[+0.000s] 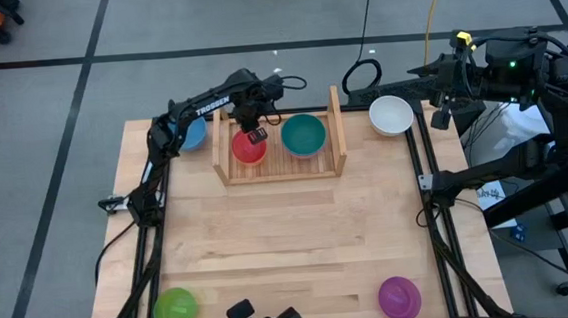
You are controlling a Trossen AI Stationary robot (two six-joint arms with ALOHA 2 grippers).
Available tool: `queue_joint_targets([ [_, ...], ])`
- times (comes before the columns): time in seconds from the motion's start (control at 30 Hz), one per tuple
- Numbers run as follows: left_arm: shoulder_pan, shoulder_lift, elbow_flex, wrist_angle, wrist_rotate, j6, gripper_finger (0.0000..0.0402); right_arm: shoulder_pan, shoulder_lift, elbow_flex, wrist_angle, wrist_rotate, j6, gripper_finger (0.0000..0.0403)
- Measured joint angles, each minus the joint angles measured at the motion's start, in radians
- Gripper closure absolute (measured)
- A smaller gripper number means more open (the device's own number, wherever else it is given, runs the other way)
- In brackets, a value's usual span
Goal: Place and stack bowls onto a shelf
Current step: Stack the red bowl onto the yellow bowl
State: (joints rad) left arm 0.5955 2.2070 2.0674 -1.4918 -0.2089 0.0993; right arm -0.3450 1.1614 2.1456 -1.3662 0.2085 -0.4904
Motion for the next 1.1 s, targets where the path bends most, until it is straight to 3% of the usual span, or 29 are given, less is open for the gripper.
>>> queue_joint_targets([
  [0.7, 0.026, 0.000, -0.001, 0.007, 0.032, 0.007, 0.0314, 0.000, 0.000, 0.000, 0.000, 0.000, 0.008, 0.0277],
  [1.1, 0.025, 0.000, -0.186, 0.088, 0.034, 0.005, 0.0314, 0.000, 0.000, 0.000, 0.000, 0.000, 0.000, 0.0277],
])
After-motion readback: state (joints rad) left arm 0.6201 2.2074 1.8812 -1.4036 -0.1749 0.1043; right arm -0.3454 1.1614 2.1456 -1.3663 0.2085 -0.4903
